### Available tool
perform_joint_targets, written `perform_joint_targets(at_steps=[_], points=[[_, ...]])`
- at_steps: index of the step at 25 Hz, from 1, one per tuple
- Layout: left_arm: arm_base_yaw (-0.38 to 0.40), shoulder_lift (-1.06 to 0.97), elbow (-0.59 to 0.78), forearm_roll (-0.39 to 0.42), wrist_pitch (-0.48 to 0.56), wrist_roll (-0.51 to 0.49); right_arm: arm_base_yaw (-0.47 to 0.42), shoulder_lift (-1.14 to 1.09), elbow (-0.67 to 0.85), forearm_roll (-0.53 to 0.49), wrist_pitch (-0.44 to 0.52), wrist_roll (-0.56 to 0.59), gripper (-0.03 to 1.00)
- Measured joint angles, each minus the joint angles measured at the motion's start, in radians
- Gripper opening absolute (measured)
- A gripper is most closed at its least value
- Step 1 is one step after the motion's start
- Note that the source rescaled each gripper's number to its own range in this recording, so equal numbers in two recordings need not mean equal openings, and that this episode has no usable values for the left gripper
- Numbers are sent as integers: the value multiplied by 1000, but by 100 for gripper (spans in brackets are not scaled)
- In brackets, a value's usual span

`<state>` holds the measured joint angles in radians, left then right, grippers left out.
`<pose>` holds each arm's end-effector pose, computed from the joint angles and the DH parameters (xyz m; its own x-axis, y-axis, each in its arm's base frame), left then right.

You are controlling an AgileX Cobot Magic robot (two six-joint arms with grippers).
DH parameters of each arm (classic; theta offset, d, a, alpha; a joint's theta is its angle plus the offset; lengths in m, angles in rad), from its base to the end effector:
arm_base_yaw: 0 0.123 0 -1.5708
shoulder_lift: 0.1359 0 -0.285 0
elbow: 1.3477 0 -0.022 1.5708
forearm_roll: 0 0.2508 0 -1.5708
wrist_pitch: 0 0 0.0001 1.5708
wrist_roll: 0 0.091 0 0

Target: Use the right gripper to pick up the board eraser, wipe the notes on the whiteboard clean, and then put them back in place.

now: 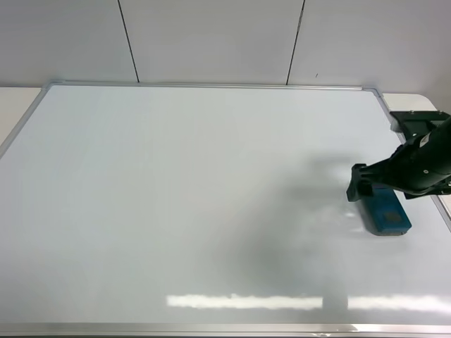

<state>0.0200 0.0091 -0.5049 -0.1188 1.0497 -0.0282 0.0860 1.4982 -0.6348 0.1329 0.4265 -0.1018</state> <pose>-0.0036 -0.0094 0.2800 -0.4517 -0.0960 -0.8870 0.0327 0.9917 -0.1240 0.2440 0.0261 0.1627 -0.9302 -0.0608 -0.3619 -0.0876 0.9945 0.0581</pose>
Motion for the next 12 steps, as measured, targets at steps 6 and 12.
perform_joint_targets(at_steps=[6,12], points=[[0,0,0,0,0,0,0,-296,0,250,30,-207,100],[0,0,0,0,0,0,0,-639,1,283,61,-256,100]])
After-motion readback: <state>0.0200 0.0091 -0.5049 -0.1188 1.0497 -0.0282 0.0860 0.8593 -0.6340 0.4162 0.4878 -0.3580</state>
